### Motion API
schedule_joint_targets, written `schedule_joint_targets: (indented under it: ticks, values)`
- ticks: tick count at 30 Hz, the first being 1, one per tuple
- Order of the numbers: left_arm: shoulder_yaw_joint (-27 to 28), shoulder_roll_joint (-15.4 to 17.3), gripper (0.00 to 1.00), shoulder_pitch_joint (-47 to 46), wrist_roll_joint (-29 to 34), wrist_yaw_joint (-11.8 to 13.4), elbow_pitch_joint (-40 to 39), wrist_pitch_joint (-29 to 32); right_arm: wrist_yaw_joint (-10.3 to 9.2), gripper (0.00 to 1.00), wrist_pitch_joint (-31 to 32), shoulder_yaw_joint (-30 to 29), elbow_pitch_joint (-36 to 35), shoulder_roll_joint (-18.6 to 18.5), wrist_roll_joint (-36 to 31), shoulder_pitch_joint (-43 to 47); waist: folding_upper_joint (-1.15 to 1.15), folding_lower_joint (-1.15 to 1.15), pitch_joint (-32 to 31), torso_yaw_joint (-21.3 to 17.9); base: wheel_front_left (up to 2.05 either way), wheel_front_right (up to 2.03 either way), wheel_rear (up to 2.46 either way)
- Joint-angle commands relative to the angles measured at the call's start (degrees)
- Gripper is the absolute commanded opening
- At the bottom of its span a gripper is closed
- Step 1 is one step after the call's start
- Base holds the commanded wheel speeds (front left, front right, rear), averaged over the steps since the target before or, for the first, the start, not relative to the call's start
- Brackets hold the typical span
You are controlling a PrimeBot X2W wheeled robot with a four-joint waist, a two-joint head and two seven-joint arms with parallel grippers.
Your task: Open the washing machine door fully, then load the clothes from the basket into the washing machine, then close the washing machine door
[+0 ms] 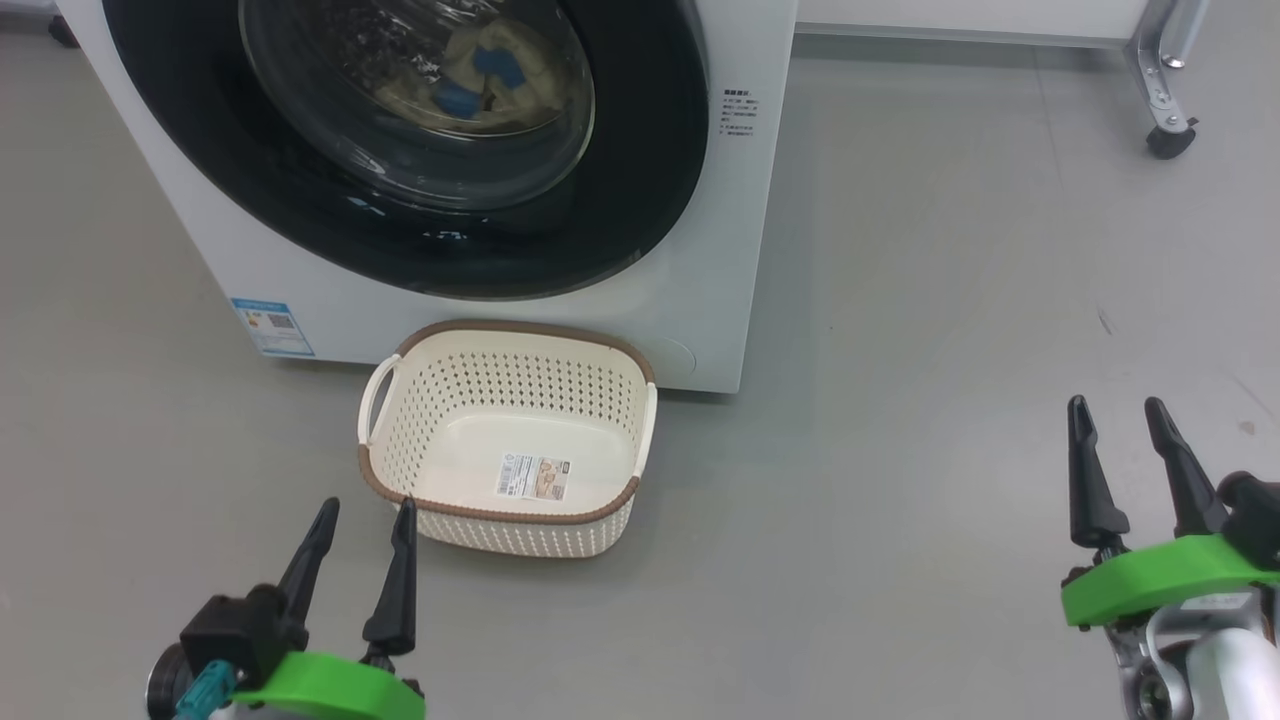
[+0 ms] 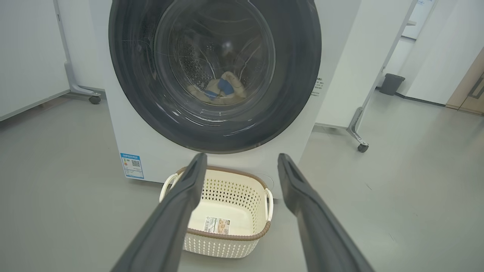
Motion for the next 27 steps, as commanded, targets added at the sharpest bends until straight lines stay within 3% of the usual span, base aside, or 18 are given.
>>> schedule_joint_targets:
  ticks: [1, 27]
  values:
    - [2.54, 0.63, 1.0, -1.78, 0.47, -0.2, -2.11, -0.55, -0.21, 1.0, -0.13, 1.24, -1.66, -0.15, -0.34, -1.53, 0.0, 0.0, -0.01, 0.03, 0.0, 0.0, 0.0]
    - [2.13, 0.87, 1.0, -1.4, -0.37, -0.2, -2.47, -0.55, -0.21, 1.0, -0.04, 2.34, -0.67, -0.1, -0.95, -1.3, 0.0, 0.0, -0.4, 0.35, 0.0, 0.0, 0.0]
